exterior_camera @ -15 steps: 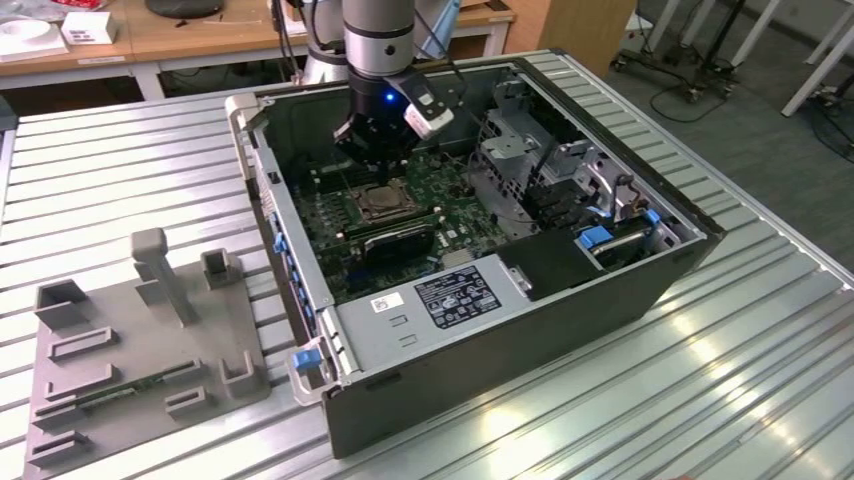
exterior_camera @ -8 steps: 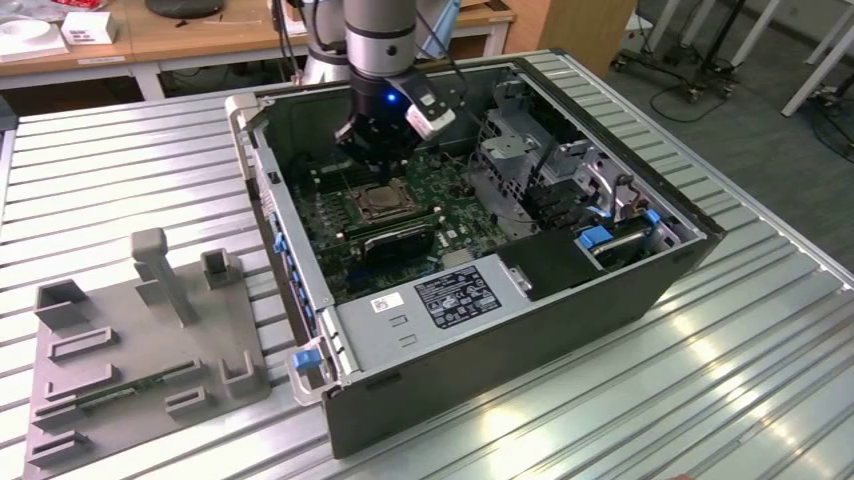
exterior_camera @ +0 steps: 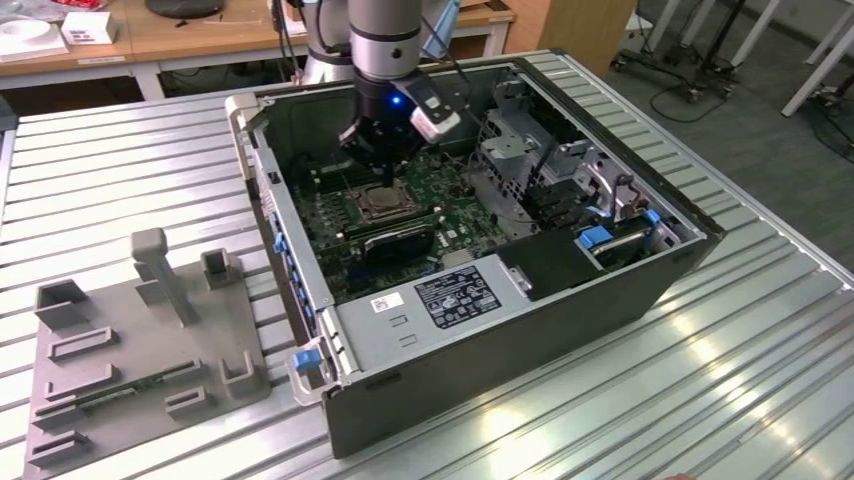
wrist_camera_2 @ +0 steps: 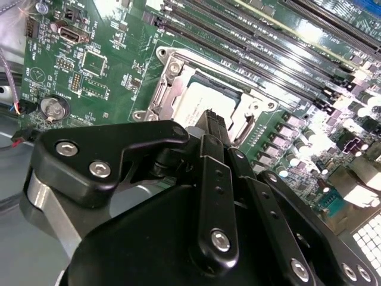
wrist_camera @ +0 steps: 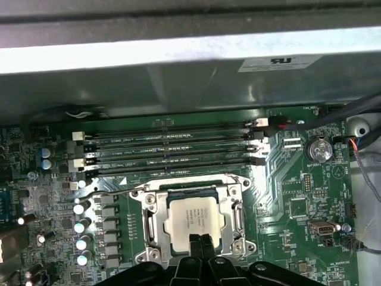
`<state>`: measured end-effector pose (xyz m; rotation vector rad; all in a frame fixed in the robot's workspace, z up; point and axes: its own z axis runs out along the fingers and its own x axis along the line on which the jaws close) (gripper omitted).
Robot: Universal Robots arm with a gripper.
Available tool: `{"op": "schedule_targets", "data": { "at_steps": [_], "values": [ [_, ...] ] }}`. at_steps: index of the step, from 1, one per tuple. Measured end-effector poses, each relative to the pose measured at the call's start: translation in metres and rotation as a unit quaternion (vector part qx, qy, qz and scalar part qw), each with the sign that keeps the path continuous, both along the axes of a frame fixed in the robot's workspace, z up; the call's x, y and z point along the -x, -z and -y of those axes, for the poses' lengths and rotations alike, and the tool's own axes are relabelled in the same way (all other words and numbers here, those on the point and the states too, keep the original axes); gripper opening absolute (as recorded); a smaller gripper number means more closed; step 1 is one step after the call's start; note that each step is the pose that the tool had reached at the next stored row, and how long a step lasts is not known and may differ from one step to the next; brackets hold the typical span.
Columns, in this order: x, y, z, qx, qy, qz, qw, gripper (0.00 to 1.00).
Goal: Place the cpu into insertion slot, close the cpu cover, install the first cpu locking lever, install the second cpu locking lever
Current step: 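Close the cpu cover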
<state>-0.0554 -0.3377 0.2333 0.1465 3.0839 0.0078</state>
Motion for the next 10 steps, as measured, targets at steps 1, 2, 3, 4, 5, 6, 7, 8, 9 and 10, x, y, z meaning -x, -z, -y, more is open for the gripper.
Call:
{"op": "schedule_targets", "data": {
  "at_steps": [1, 2, 3, 4, 5, 6, 7, 8, 9, 10],
  "values": [
    [-0.0008, 0.0001, 0.0000, 0.0000, 0.000, 0.0000, 1.00000, 0.11],
    [-0.0012, 0.0001, 0.0001, 0.0000, 0.000, 0.0000, 1.00000, 0.11],
    [-0.0012, 0.0001, 0.0001, 0.0000, 0.000, 0.0000, 1.00000, 0.11],
    [-0.0012, 0.0001, 0.0001, 0.0001, 0.000, 0.0000, 1.00000, 0.11],
    [-0.0014, 0.0001, 0.0001, 0.0001, 0.000, 0.0000, 1.00000, 0.11],
    [-0.0015, 0.0001, 0.0001, 0.0000, 0.000, 0.0000, 1.00000, 0.11],
    [-0.0016, 0.0002, 0.0001, 0.0000, 0.000, 0.0000, 1.00000, 0.11],
    [-0.0016, 0.0002, 0.0001, 0.0001, 0.000, 0.0000, 1.00000, 0.11],
    [-0.0013, 0.0002, 0.0001, 0.0001, 0.000, -0.0001, 1.00000, 0.11],
    [-0.0011, 0.0004, 0.0001, 0.0001, 0.000, 0.0000, 1.00000, 0.11]
  ]
}}
